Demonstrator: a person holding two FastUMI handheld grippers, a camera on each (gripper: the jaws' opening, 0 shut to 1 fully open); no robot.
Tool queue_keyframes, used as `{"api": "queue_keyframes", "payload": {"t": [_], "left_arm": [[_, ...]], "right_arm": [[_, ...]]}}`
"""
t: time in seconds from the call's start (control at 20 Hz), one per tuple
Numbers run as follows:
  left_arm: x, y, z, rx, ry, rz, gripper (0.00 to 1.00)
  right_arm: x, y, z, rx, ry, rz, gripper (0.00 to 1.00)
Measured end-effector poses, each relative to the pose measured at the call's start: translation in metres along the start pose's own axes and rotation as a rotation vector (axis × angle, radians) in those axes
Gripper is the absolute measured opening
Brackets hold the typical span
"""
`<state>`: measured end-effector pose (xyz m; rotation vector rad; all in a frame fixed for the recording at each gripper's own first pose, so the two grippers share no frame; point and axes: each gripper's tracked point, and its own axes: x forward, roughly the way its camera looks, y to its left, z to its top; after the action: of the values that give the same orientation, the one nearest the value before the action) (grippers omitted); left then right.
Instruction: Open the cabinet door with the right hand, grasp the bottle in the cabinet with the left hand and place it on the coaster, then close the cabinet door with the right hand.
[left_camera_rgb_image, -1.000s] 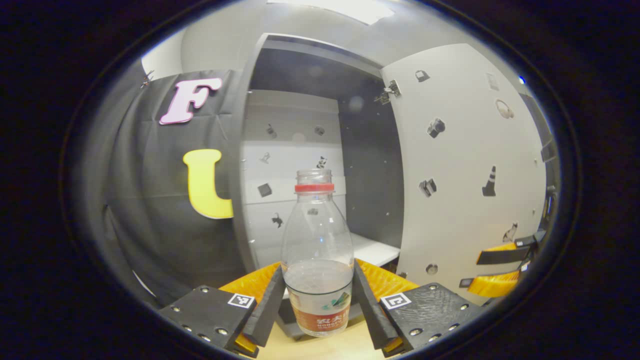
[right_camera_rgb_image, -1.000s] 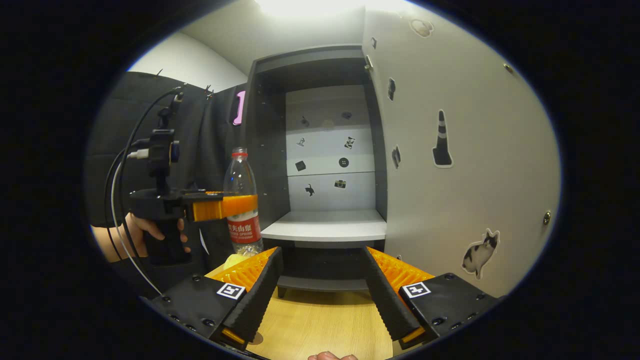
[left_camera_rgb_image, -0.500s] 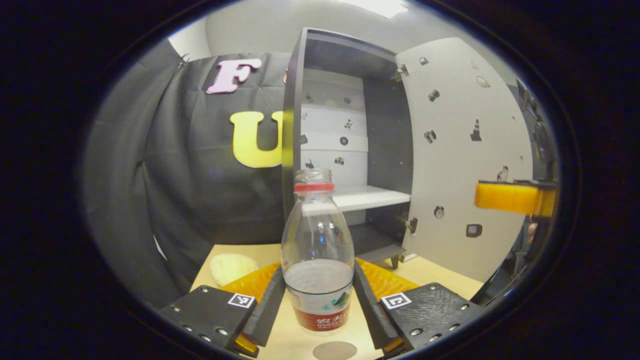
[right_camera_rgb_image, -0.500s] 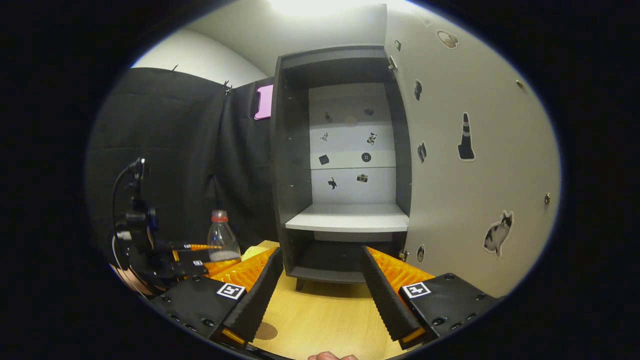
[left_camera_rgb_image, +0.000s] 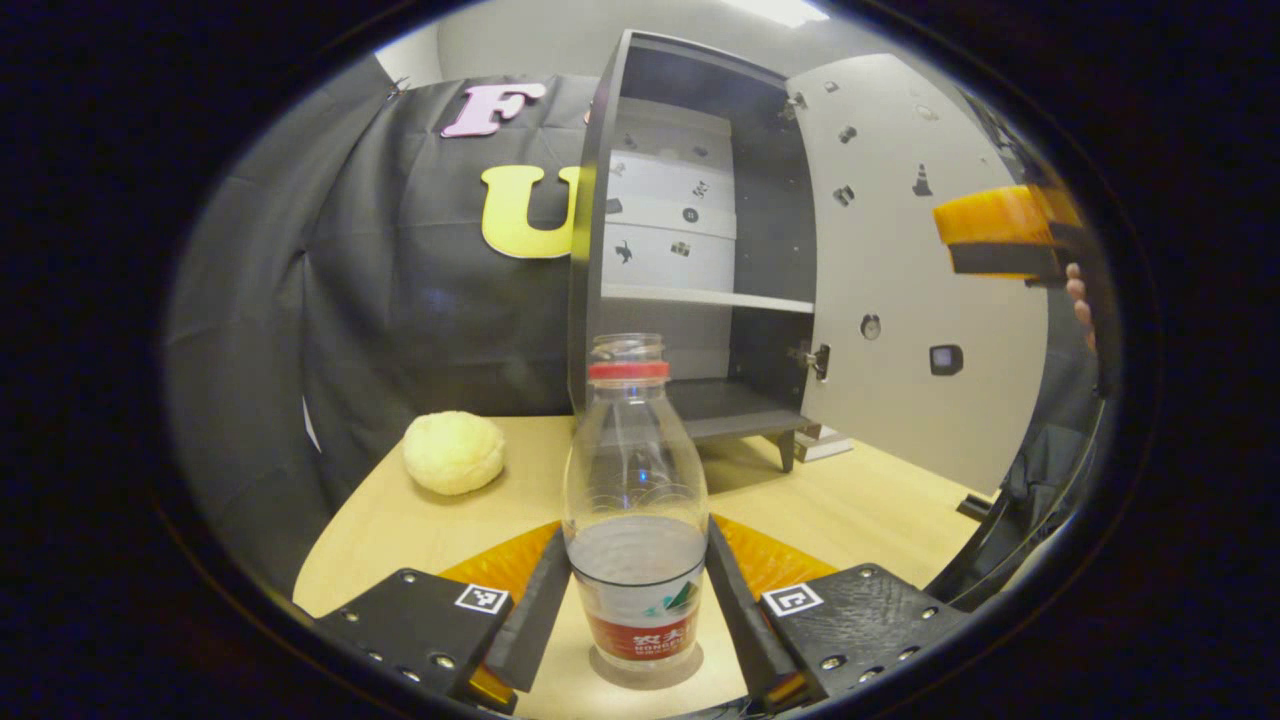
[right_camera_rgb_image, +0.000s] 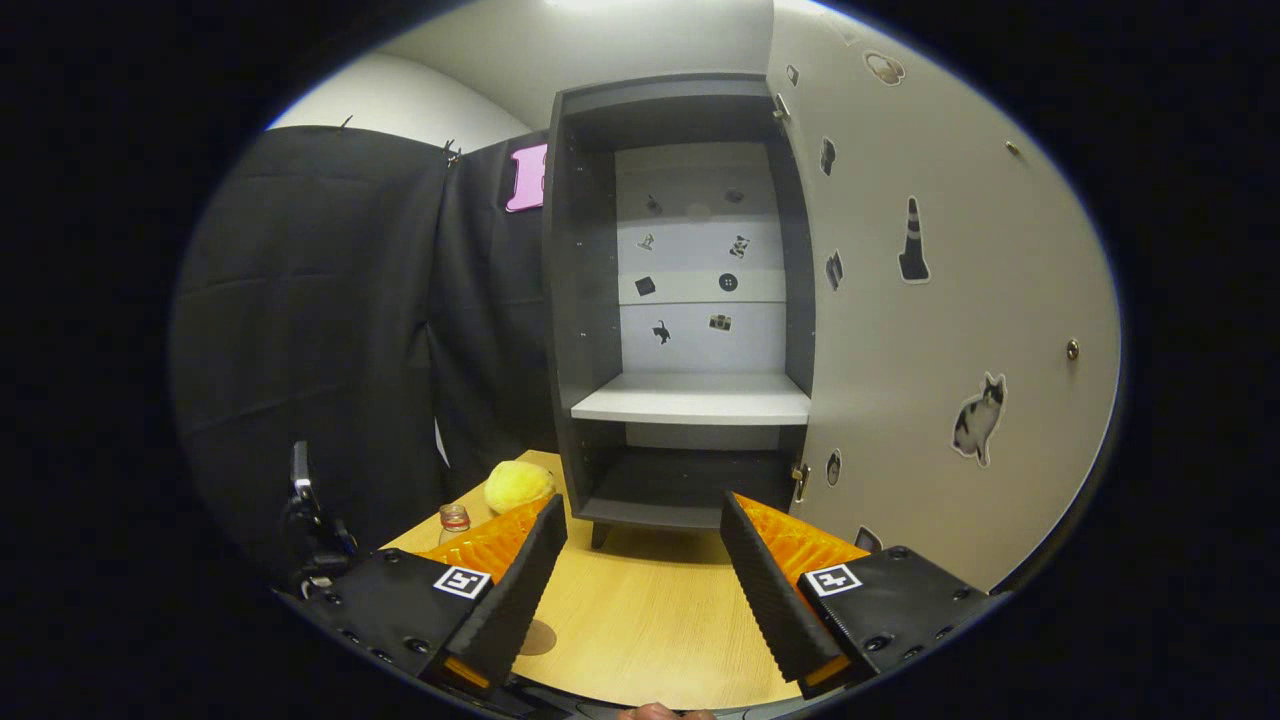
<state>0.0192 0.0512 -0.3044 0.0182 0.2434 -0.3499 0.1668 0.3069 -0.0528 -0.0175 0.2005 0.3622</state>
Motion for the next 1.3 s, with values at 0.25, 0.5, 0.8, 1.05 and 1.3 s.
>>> {"api": "queue_keyframes", "payload": {"t": [0.25,0.5,0.8,1.05,1.3], "left_arm": [[0.002,-0.001,-0.032,0.066,-0.015,0.037,0.80],[0.005,0.007,-0.037,0.053,-0.064,0.116,0.74],[0.015,0.004,-0.051,0.018,-0.073,0.132,0.77],[0.009,-0.004,-0.055,0.041,-0.065,0.127,0.75],[-0.003,-0.010,-0.060,0.007,-0.020,0.111,0.90]], "right_arm": [[-0.005,0.003,-0.007,0.029,0.035,-0.003,0.98],[-0.008,-0.005,-0.013,-0.003,0.067,-0.013,0.98],[-0.012,-0.006,-0.022,-0.060,0.099,-0.006,0.98],[-0.011,0.001,-0.027,-0.072,0.114,0.018,0.98],[-0.011,0.000,-0.031,-0.077,0.117,0.020,0.98]]}}
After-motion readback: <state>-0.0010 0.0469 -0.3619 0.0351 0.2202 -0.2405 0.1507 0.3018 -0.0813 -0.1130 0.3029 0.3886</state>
